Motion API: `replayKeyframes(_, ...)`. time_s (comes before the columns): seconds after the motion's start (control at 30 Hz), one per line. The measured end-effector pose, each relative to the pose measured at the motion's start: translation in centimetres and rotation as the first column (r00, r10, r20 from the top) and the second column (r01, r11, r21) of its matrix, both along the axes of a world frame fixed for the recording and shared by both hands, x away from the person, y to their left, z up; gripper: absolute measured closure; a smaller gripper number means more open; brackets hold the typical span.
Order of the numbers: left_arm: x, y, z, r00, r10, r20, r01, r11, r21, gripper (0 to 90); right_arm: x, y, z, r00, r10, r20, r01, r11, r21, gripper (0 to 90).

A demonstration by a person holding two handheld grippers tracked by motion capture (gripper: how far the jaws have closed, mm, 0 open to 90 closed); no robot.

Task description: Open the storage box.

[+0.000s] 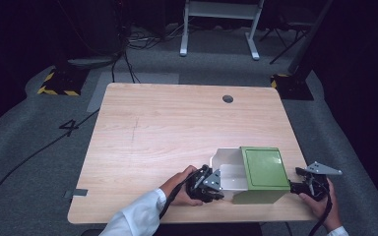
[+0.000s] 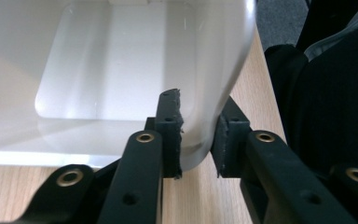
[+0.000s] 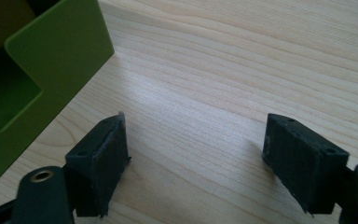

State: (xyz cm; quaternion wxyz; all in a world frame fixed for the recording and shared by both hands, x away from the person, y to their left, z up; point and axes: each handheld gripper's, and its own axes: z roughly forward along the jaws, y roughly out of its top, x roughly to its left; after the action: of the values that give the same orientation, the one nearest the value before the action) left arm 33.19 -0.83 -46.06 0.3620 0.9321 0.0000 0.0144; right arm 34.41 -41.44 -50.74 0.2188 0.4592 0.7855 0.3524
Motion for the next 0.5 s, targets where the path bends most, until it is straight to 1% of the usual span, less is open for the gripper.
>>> replayKeyframes(0.1,-0.1,0.5,0.0,1.0,0.006,0.0,-0.006,1.0,0.0,77.0,0.0,0.0,0.0,1.0,0.0,0.0,0.0,1.0,0.0,22.3)
replayKeyframes(0.17,-0.1,0.8,0.0,0.9999,0.012,0.006,-0.012,0.9999,0.005,77.3,0.0,0.0,0.0,1.0,0.0,0.0,0.0,1.0,0.0,22.3)
replayKeyframes(0.3,-0.1,1.5,0.0,0.9998,0.021,0.001,-0.021,0.9998,0.001,77.3,0.0,0.0,0.0,1.0,0.0,-0.001,0.0,1.0,0.001,22.3)
replayKeyframes(0.33,-0.1,1.9,0.0,0.9997,0.024,-0.003,-0.024,0.9997,-0.007,77.3,0.0,0.0,0.0,1.0,0.0,-0.001,0.0,1.0,0.0,22.3)
replayKeyframes(0.5,-0.3,2.5,0.0,0.9995,0.031,-0.007,-0.031,0.9995,-0.01,78.2,0.0,0.0,0.0,1.0,0.0,0.0,0.0,1.0,0.001,22.3)
